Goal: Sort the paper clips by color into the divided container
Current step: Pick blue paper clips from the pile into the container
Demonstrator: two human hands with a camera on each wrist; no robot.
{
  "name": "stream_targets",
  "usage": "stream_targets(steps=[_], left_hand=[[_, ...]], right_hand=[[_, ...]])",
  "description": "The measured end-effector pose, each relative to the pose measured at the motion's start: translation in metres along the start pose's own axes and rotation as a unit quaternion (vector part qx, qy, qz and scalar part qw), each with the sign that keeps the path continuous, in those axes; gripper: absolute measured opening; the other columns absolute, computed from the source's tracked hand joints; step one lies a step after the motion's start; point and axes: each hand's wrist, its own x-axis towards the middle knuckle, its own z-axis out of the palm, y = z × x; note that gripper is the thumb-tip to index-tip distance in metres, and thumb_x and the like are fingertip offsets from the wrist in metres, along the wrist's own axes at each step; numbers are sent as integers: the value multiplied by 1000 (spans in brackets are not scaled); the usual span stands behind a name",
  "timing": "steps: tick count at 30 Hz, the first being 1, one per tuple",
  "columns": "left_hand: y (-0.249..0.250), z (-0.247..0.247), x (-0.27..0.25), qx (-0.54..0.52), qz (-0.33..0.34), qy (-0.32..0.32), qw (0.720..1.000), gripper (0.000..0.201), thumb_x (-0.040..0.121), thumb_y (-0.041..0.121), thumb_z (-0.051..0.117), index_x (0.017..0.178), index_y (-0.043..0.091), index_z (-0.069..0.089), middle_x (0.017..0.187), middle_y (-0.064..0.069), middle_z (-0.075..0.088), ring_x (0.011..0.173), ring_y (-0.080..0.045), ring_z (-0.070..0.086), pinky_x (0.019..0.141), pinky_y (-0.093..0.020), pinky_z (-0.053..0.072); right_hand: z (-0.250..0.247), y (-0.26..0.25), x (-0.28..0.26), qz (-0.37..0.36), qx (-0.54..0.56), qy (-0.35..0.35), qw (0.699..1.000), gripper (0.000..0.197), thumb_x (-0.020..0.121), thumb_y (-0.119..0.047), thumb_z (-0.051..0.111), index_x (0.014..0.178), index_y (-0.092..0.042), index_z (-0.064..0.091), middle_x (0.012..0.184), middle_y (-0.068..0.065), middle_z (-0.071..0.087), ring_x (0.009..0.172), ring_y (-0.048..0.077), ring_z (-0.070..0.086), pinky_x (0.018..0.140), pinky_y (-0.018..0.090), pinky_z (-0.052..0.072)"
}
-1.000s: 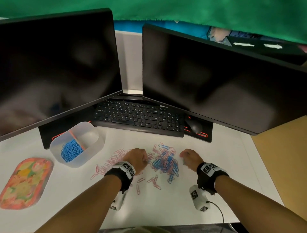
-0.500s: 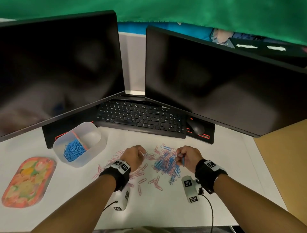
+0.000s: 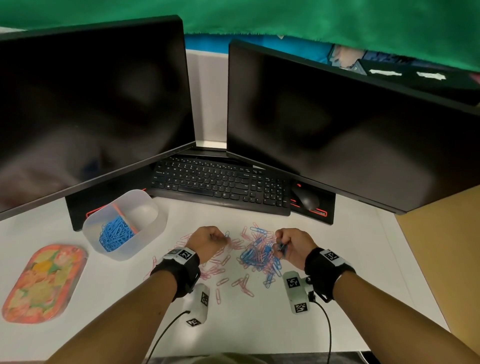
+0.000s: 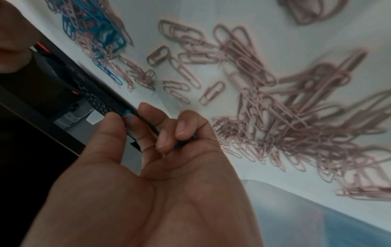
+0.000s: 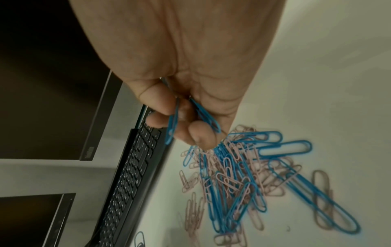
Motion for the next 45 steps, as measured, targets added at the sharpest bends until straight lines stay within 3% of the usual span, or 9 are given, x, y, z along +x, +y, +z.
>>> stream_targets(steps=[6, 15, 20, 26, 32, 35, 38, 41, 45], left_hand=[[9, 2, -4, -129, -11, -25, 991, 13, 89, 0, 58, 96, 11, 60, 70, -5, 67, 55, -7, 59, 47, -15, 39], [22, 13, -4, -305, -92, -65, 946, 20, 86, -7, 43, 85, 1, 61, 72, -18, 58, 56, -24, 54, 57, -28, 43], [31, 33, -8, -14, 4, -69, 998, 10, 86, 8, 55, 85, 14, 64, 72, 5, 61, 63, -10, 54, 58, -19, 41], [28, 68, -15, 257, 128, -74, 955, 13, 83, 11, 58, 88, 21, 66, 92, 4, 66, 84, -14, 63, 78, -29, 55], [24, 70, -13, 306, 152, -32, 939, 3, 86, 23, 63, 88, 21, 65, 98, 3, 63, 86, -17, 62, 77, -29, 53], [22, 65, -11, 274, 134, -22, 952, 5, 85, 23, 62, 82, 25, 64, 93, 6, 67, 81, -14, 62, 74, -27, 54], [22, 56, -9, 246, 116, -18, 962, 7, 86, 24, 60, 82, 26, 65, 89, 6, 70, 78, -15, 65, 74, -28, 56], [23, 48, -8, 226, 119, -16, 967, 15, 85, 18, 59, 95, 24, 69, 94, 3, 71, 80, -16, 65, 71, -26, 55], [27, 41, -7, 199, 115, -9, 973, 21, 86, 11, 55, 96, 21, 71, 99, 4, 71, 82, -10, 62, 67, -16, 47]], right_hand=[[3, 3, -8, 16, 46, -14, 999, 18, 59, 2, 31, 67, -7, 45, 49, 4, 32, 50, 22, 40, 49, 29, 36], [-8, 6, -5, 2, 99, -8, 995, 11, 59, -2, 35, 61, -7, 45, 46, 5, 31, 55, 24, 49, 57, 34, 55], [-13, 8, 0, 2, 145, -9, 989, 19, 62, -4, 34, 49, -6, 48, 46, 5, 31, 61, 26, 49, 69, 41, 52], [-7, 8, -4, -8, 199, 0, 980, 31, 74, 2, 26, 51, -6, 44, 42, 5, 31, 74, 30, 55, 80, 48, 53], [-16, 9, 5, -16, 198, 28, 980, 22, 75, 4, 28, 62, -10, 40, 47, 4, 40, 55, 19, 48, 61, 34, 58], [-20, 10, 5, 10, 138, 64, 988, 17, 73, 3, 33, 66, -10, 42, 53, 3, 36, 45, 16, 37, 42, 25, 40], [-21, 11, 6, -1, -90, 110, 990, 14, 80, -1, 45, 70, -9, 51, 57, 2, 36, 45, 15, 33, 41, 22, 28], [-19, 20, 3, -75, -438, 139, 885, 7, 83, -12, 61, 78, -16, 61, 73, -2, 55, 69, 16, 54, 56, 22, 40], [-18, 41, -1, -141, -529, 132, 826, 17, 81, -17, 69, 93, -19, 57, 87, -4, 58, 80, 16, 56, 59, 18, 41]])
